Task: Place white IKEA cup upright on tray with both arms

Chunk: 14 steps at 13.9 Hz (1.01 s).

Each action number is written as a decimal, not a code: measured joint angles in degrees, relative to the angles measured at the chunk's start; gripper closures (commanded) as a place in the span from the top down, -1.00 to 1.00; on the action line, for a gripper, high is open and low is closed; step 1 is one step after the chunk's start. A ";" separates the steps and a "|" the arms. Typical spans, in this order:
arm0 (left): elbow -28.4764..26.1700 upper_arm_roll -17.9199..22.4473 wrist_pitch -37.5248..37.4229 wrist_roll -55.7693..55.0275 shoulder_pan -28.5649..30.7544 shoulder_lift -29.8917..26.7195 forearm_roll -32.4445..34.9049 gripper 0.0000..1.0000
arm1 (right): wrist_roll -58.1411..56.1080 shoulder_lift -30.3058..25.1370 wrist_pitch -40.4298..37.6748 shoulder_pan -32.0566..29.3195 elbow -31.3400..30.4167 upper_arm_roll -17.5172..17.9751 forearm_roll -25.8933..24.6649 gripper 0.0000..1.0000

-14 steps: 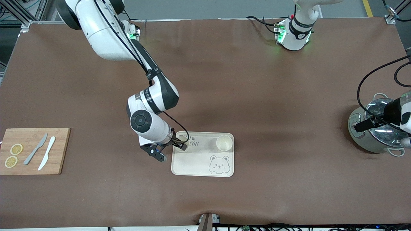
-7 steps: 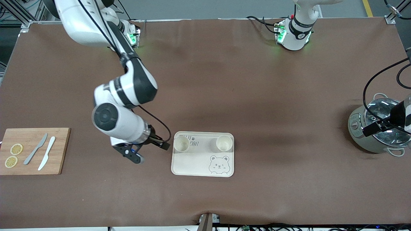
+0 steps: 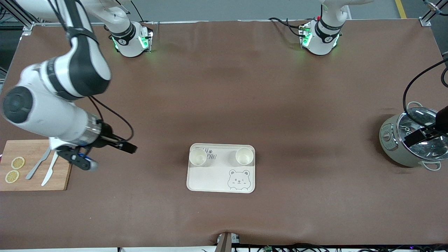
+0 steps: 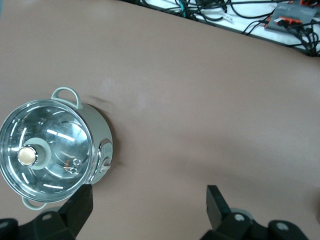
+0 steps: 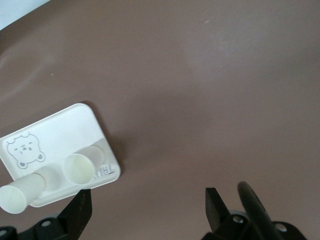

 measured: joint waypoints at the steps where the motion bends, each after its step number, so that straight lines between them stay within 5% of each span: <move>1: 0.01 -0.01 0.00 0.11 0.00 -0.44 0.00 1.00 | -2.83 -2.24 -0.12 -1.75 -2.04 -0.02 -0.08 1.00; 6: 0.06 -0.36 -0.81 0.77 -0.05 -3.96 0.01 1.00 | -17.16 -11.95 -2.28 -7.29 -9.00 -0.01 -4.66 1.00; 14: -4.05 -0.09 -11.69 3.60 -2.83 -13.47 -0.13 1.00 | -36.90 -20.92 -11.13 -13.10 -9.86 0.00 -8.27 1.00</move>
